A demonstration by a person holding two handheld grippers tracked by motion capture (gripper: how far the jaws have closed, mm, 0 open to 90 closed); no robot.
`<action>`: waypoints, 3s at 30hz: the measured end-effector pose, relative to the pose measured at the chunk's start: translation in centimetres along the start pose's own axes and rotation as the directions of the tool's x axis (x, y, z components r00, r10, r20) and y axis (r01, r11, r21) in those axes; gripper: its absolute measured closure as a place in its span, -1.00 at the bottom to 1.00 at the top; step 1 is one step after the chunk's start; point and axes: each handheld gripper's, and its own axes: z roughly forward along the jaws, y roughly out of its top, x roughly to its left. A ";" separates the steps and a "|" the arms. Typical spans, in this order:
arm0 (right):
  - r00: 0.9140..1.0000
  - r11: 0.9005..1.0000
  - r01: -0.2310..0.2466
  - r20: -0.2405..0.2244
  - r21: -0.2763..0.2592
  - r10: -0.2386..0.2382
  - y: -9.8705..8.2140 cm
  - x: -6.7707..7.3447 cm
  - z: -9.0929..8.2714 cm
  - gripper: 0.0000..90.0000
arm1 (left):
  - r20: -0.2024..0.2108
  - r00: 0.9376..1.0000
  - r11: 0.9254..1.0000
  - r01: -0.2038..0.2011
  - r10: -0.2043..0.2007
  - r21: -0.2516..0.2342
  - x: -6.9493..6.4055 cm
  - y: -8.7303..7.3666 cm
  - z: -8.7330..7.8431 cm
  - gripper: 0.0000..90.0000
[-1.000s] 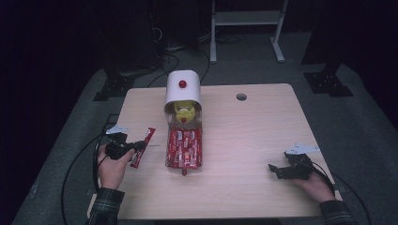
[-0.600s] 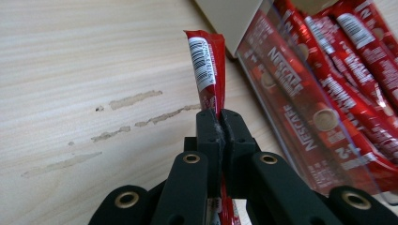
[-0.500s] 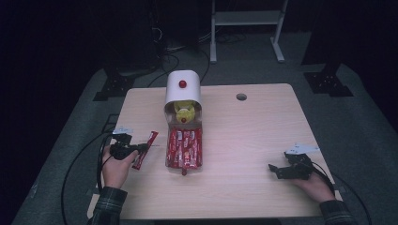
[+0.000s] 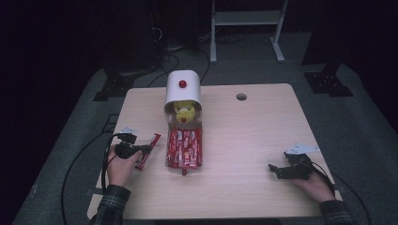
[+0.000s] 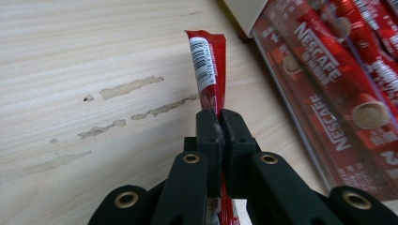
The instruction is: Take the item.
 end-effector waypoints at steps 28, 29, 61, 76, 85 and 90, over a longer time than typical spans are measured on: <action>1.000 1.000 -0.001 0.000 0.000 0.001 0.0 0.0 0.0 -0.75 | -0.042 0.999 1.000 0.021 -0.020 0.021 0.6 -0.2 1.8 0.75; 1.000 1.000 -0.001 0.000 0.000 0.001 0.0 0.0 0.0 -0.75 | -0.043 0.999 1.000 0.021 -0.020 0.015 0.6 -0.2 1.8 0.71; 1.000 1.000 -0.001 0.000 0.000 0.001 0.0 0.0 0.0 -0.75 | -0.114 0.989 0.996 -0.092 0.089 -0.021 -0.6 -2.3 -1.6 -0.81; 1.000 1.000 -0.003 0.000 0.000 0.003 0.0 0.0 0.0 -0.74 | -0.102 0.989 0.994 -0.108 0.104 -0.029 -1.2 -4.9 -3.4 -0.81; 1.000 1.000 -0.003 0.000 0.000 0.003 0.0 0.0 0.0 -0.74 | -0.102 0.989 0.994 -0.112 0.111 -0.005 -1.1 -6.8 -4.1 -0.81; 1.000 1.000 -0.003 0.000 0.000 0.003 0.0 0.0 0.0 -0.74 | -0.095 0.990 0.995 -0.103 0.104 0.020 -1.0 -7.7 -4.0 -0.81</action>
